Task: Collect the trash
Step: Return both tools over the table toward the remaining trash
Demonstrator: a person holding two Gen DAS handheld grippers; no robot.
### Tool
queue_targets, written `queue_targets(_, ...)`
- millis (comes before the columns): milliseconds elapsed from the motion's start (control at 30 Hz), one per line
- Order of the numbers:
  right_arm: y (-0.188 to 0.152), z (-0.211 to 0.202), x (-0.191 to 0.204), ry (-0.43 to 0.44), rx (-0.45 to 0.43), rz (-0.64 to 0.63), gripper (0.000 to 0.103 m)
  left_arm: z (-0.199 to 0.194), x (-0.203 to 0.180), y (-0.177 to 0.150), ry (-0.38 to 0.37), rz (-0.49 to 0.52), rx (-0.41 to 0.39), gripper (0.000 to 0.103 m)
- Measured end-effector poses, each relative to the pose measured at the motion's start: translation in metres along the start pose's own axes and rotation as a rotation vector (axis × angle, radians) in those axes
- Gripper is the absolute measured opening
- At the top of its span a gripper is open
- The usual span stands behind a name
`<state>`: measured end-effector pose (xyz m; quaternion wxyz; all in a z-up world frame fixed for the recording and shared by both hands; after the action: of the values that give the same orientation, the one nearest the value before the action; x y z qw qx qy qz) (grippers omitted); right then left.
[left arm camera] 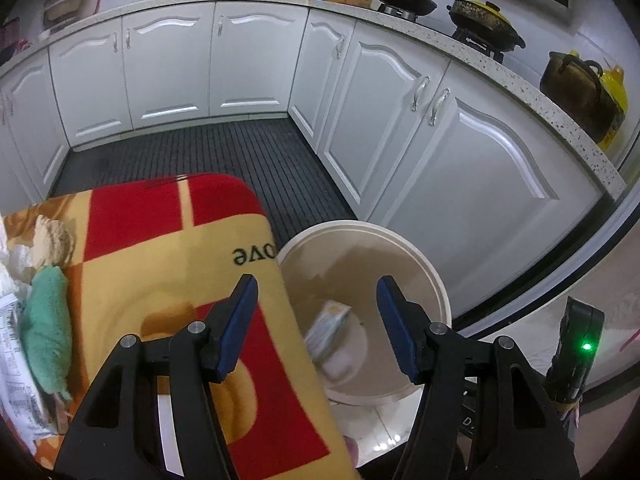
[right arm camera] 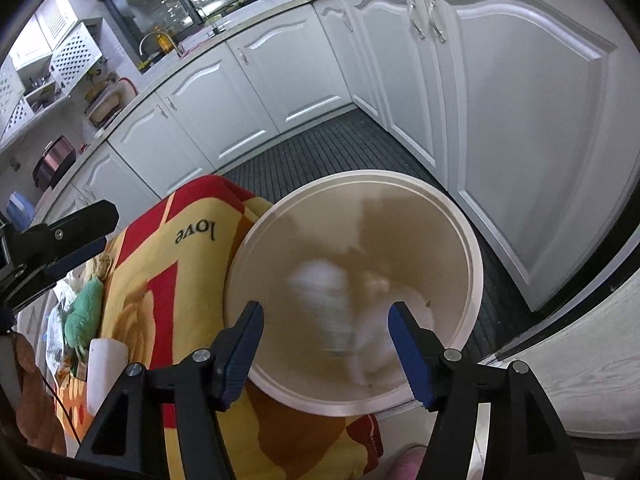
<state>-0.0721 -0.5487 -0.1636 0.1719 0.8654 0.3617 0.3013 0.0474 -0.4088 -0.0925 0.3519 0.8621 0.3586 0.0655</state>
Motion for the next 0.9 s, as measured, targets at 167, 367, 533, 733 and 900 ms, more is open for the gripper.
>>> queue_targets(167,-0.01,-0.004,0.012,0.005,0.004,-0.03,0.063,-0.016,0.014,-0.008,0.049,0.003,-0.017,0.061)
queue_targets(367,-0.018,-0.011,0.035,0.004,-0.008,-0.087,0.068,-0.035,0.033,-0.019,0.099,0.003,-0.031,0.061)
queue_targets(533,-0.023,-0.017,0.058,0.014,-0.015,-0.124,0.068,-0.055,0.054,-0.028,0.159,0.0,-0.057,0.061)
queue_targets(733,-0.03,-0.024,0.095,0.031,-0.023,-0.183,0.07,-0.079,0.085,-0.043,0.214,-0.032,-0.069,0.061)
queue_targets(900,-0.036,-0.027,0.125,0.064,-0.023,-0.223,0.072,-0.1,0.116,-0.061,0.251,-0.067,-0.069,0.061)
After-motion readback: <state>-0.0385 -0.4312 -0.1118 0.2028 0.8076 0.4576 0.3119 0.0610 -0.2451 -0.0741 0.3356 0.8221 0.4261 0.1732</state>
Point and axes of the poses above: each gripper's, at about its wrist camera, not at the fingertips, and z roughly the way its jaws point, x to its left, y to its top, the point moved 6 cm from there along z, roughly the way its jaws point, and after that the axes turned 7 degrees about z, right-handed, at the moved point
